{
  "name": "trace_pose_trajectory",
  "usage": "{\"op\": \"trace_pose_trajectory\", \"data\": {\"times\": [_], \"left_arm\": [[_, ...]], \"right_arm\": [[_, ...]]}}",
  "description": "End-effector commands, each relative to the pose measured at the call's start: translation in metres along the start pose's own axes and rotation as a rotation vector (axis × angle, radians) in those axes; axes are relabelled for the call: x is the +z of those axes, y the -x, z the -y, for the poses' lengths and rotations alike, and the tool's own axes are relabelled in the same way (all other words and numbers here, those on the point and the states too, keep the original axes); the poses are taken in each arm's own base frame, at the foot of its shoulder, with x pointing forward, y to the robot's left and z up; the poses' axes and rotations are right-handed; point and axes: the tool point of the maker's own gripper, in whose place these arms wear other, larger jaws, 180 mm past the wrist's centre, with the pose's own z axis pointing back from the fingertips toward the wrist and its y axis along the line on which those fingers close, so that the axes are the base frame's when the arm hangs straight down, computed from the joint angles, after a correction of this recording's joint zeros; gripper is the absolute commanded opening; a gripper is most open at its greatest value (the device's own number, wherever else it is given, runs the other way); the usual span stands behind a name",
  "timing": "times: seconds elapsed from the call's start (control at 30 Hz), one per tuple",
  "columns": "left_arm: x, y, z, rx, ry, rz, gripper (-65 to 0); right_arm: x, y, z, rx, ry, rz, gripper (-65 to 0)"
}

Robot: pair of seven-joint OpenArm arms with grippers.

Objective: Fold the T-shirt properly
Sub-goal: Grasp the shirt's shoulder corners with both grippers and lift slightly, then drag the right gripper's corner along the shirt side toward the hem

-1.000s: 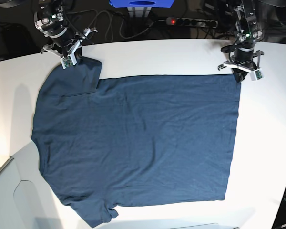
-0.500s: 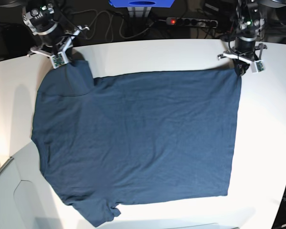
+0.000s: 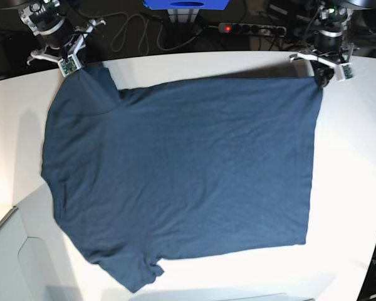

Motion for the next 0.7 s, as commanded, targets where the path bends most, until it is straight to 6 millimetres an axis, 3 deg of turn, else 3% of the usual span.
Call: {"op": "trace_pose_trajectory", "data": {"times": [0.0, 0.17, 0.4, 0.67], "left_arm": [[0.006, -0.002, -0.005, 0.001, -0.017, 0.01, -65.0], [0.012, 0.006, -0.016, 0.013, -0.058, -0.01, -65.0], [0.013, 0.005, -0.018, 0.007, -0.059, -0.007, -65.0], [-0.013, -0.031, -0.009, 0.037, -0.043, 0.1, -65.0]], "right_arm": [[0.006, -0.002, -0.001, 0.015, -0.01, 0.016, -64.8], [0.01, 0.009, -0.003, 0.016, -0.017, -0.016, -64.8], [0.01, 0.007, -0.003, 0.017, -0.015, -0.009, -64.8], [-0.006, -0.04, 0.021, 0.038, 0.044, 0.113, -64.8]]}}
